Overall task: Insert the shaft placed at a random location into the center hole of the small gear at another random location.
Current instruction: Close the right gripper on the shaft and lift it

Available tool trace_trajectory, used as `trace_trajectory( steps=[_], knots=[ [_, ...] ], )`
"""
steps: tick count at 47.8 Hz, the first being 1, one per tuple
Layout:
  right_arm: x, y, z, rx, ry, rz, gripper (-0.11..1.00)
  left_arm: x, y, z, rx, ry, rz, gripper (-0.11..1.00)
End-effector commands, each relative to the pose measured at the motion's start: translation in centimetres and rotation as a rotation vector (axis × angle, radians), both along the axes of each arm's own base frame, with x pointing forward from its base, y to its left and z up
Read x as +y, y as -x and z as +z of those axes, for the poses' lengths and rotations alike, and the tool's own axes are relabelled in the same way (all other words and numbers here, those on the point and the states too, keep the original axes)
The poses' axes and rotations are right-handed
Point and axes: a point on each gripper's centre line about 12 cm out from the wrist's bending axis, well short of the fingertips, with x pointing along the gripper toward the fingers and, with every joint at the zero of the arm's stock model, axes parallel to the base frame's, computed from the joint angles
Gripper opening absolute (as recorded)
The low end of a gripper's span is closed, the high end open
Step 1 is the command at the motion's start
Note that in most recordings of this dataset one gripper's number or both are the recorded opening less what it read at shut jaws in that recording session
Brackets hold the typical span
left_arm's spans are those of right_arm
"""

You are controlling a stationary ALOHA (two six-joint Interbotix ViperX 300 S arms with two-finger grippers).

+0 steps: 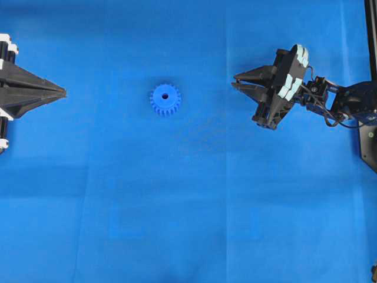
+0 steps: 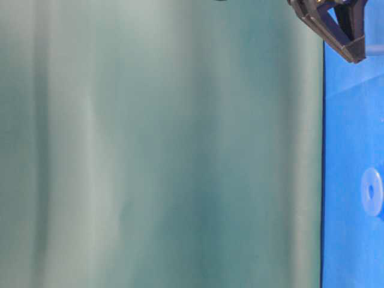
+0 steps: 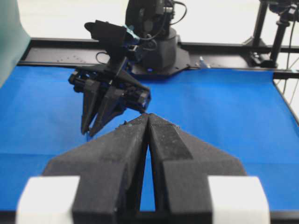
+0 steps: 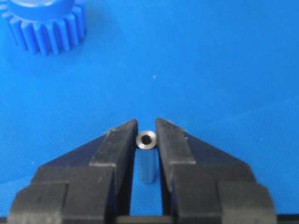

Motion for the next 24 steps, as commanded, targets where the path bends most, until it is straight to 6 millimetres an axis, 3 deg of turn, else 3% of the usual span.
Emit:
trace_trajectory(
  steps=[1,6,17,24],
  knots=[
    [0.0,-0.3,0.8,-0.024,0.002,0.005,0.02,0.0,-0.1,0.4,-0.012,0.001,0.001,0.0],
    [0.1,-0.4,2.1,-0.046,-0.003,0.009,0.02,0.0,-0.1,0.4,-0.012,0.008,0.001,0.0],
    [0.5,0.2,7.3,-0.123,0.0,0.036,0.02,0.0,-0.1,0.4,-0.009,0.018,-0.002,0.0],
    [0.8,0.7,9.1,-0.135,0.011,0.054,0.02,0.0,-0.1,0.4,-0.011,0.018,-0.002,0.0]
  ],
)
